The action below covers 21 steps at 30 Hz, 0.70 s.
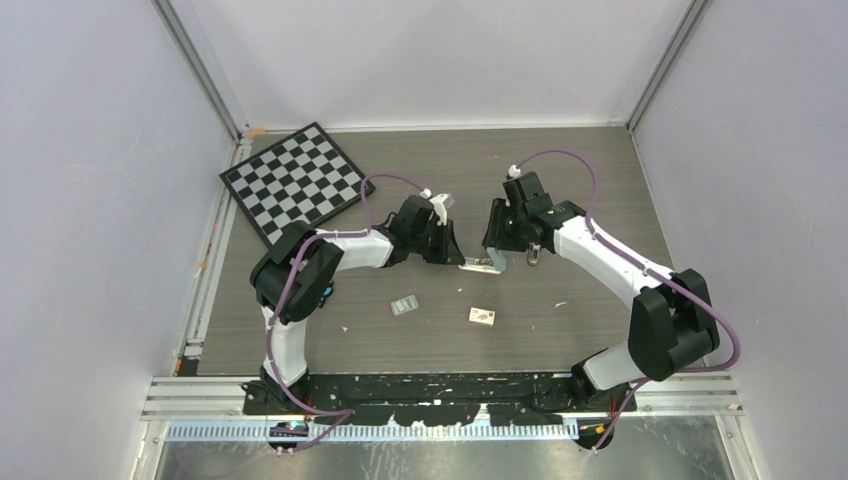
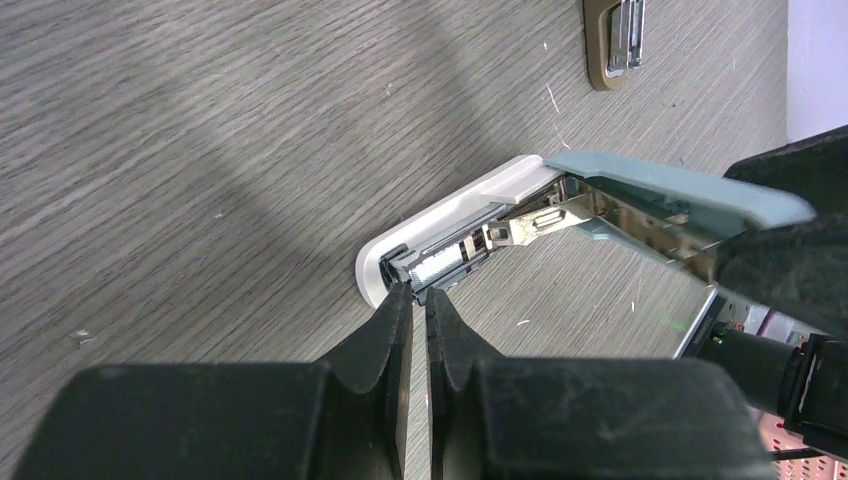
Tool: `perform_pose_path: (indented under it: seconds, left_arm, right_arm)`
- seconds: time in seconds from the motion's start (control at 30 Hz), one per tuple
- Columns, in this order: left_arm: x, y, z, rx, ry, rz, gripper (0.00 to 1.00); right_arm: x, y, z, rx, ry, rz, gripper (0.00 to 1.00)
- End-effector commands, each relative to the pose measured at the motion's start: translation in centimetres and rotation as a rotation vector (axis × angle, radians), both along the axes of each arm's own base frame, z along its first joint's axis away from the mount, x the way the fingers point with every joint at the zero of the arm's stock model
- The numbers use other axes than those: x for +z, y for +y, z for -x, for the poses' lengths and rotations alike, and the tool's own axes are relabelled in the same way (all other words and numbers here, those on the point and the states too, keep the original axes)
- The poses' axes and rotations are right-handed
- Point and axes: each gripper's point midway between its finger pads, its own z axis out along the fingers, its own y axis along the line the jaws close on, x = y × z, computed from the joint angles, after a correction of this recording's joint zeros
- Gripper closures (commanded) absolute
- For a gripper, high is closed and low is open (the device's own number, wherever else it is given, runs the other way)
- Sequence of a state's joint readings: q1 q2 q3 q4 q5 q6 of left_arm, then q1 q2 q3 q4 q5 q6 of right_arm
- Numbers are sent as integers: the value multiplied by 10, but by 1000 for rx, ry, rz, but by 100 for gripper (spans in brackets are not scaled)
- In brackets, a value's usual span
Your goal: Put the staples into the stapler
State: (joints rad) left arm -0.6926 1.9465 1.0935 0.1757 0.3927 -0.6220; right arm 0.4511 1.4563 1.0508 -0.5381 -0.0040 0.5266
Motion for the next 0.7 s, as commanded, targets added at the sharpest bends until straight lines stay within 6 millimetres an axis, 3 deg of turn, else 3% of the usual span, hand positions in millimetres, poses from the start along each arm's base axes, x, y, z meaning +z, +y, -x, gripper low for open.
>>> perform_pose_path:
  seconds: [0.0, 0.23, 0.43, 0.67]
  left_arm:
    - [4, 0, -9, 26, -41, 0, 91]
    - [7, 2, -7, 28, -39, 0, 91]
    - [23, 14, -9, 74, -33, 0, 89]
    - [48, 33, -13, 151, -40, 21, 76]
  right_arm:
    - [16, 37, -11, 37, -39, -148, 54]
    - [20, 47, -15, 47, -40, -194, 51]
    - [34, 37, -14, 47, -79, -158, 52]
    - [18, 24, -9, 51, -58, -100, 61]
